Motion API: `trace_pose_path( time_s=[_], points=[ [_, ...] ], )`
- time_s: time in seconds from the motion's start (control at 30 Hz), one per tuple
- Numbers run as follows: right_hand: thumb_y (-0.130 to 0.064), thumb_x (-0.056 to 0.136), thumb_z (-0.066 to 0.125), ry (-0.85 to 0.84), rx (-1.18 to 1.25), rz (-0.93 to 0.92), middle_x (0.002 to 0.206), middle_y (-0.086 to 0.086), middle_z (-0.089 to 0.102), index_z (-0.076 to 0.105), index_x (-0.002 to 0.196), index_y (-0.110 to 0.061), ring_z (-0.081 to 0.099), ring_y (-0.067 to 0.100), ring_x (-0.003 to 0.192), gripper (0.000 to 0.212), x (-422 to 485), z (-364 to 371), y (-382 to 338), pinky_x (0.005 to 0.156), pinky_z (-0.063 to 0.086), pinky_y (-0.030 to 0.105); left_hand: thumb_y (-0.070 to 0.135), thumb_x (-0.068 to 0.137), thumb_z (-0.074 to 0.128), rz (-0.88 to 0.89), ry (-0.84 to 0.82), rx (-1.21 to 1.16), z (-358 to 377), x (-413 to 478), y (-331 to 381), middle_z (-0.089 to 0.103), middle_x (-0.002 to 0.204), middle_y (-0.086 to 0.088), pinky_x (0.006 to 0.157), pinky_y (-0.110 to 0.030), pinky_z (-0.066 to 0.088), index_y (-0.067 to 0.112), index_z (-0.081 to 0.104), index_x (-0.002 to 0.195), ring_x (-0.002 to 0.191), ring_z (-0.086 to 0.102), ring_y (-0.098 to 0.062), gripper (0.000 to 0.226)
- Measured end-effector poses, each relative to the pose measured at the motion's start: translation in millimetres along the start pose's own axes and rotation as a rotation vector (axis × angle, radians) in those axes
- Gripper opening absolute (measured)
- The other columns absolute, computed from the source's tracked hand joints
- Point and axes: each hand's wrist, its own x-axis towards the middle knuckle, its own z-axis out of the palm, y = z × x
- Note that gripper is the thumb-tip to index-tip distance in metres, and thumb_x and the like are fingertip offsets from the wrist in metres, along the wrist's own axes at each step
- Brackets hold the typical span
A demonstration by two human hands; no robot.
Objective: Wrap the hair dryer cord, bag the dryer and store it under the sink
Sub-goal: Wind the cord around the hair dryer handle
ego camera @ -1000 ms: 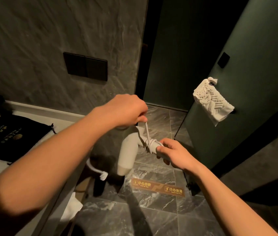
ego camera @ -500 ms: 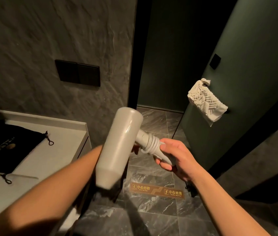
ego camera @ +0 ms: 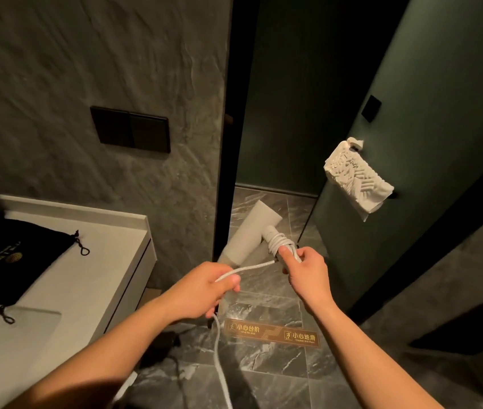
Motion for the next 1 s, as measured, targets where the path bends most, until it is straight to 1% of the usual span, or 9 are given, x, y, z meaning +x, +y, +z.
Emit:
trace_pose_path(
  time_s=[0.13, 0.27, 0.43, 0.63, 0.77, 0.83, 0.9, 0.97, 1.0],
  points=[
    [-0.055, 0.092, 0.063, -0.08, -0.157, -0.028, 0.081, 0.006, 0.073, 0.062, 0.086, -0.014, 0.067, 0.021, 0.073, 0.042, -1, 6, 4, 0.065, 0.052, 0.04, 0.044, 0.096, 0.054, 0.108, 0.006, 0.489, -16, 2, 37, 0.06, 0.063, 0.0, 0.058, -0.036, 0.044, 0.018, 0.058, 0.069, 0.058, 0.054, -0.012, 0.038],
    [-0.071, 0.089, 0.051, -0.226, -0.257, -0.117, 0.078, 0.005, 0.074, 0.063, 0.086, -0.014, 0.069, 0.025, 0.074, 0.059, -6, 5, 6, 0.069, 0.055, 0.046, 0.048, 0.092, 0.059, 0.19, 0.038, 0.854, -46, 10, 77, 0.052, 0.06, 0.008, 0.057, -0.033, 0.041, 0.027, 0.046, 0.059, 0.065, 0.058, -0.017, 0.041],
    [-0.057, 0.091, 0.067, -0.463, -0.193, -0.2, 0.075, 0.009, 0.077, 0.065, 0.086, -0.009, 0.061, 0.01, 0.055, 0.049, -13, -4, -1, 0.057, 0.047, 0.035, 0.055, 0.083, 0.07, 0.248, 0.064, 1.033, -78, 29, 102, 0.054, 0.061, 0.009, 0.057, -0.032, 0.044, 0.025, 0.059, 0.066, 0.063, 0.053, -0.012, 0.037],
    [-0.048, 0.088, 0.075, -0.763, 0.088, -0.213, 0.079, 0.026, 0.07, 0.067, 0.093, -0.008, 0.053, 0.021, 0.056, 0.041, -24, -31, -20, 0.048, 0.041, 0.027, 0.043, 0.077, 0.081, 0.224, -0.09, 0.577, -100, 57, 86, 0.071, 0.074, 0.001, 0.064, -0.03, 0.049, 0.019, 0.078, 0.082, 0.068, 0.063, -0.015, 0.024],
    [-0.051, 0.08, 0.082, -0.801, 0.269, -0.256, 0.077, 0.014, 0.074, 0.073, 0.095, -0.014, 0.059, 0.013, 0.054, 0.041, -33, -44, -33, 0.049, 0.045, 0.023, 0.025, 0.084, 0.078, 0.162, -0.15, 0.283, -93, 67, 43, 0.078, 0.086, -0.001, 0.079, -0.029, 0.057, 0.013, 0.08, 0.093, 0.081, 0.071, -0.012, 0.015],
    [-0.053, 0.075, 0.085, -0.754, 0.383, -0.246, 0.073, 0.013, 0.072, 0.073, 0.093, -0.016, 0.056, 0.011, 0.049, 0.043, -35, -46, -34, 0.045, 0.043, 0.021, 0.028, 0.082, 0.079, 0.075, -0.136, 0.198, -84, 84, -22, 0.075, 0.099, -0.011, 0.09, -0.042, 0.059, 0.01, 0.076, 0.103, 0.092, 0.07, -0.014, 0.028],
    [-0.056, 0.071, 0.087, -0.674, 0.473, -0.214, 0.071, 0.016, 0.071, 0.073, 0.091, -0.017, 0.053, 0.014, 0.047, 0.046, -35, -45, -32, 0.043, 0.041, 0.021, 0.047, 0.067, 0.09, -0.065, -0.157, -0.115, -63, 120, -119, 0.07, 0.105, -0.016, 0.1, -0.057, 0.051, 0.015, 0.075, 0.103, 0.093, 0.066, -0.021, 0.049],
    [-0.052, 0.072, 0.087, -0.561, 0.519, -0.175, 0.07, 0.017, 0.07, 0.073, 0.094, -0.012, 0.05, 0.017, 0.047, 0.048, -35, -41, -29, 0.043, 0.039, 0.022, 0.056, 0.061, 0.09, -0.103, -0.018, -0.236, -38, 105, -110, 0.067, 0.076, -0.005, 0.083, -0.052, 0.058, 0.015, 0.074, 0.078, 0.07, 0.058, -0.02, 0.047],
    [-0.05, 0.074, 0.084, -0.49, 0.522, -0.152, 0.069, 0.016, 0.07, 0.073, 0.096, -0.009, 0.05, 0.018, 0.048, 0.048, -34, -39, -28, 0.043, 0.039, 0.023, 0.055, 0.074, 0.082, -0.124, 0.068, -0.213, -28, 81, -74, 0.062, 0.064, 0.001, 0.066, -0.037, 0.059, 0.015, 0.069, 0.07, 0.059, 0.053, -0.016, 0.042]
  ],
)
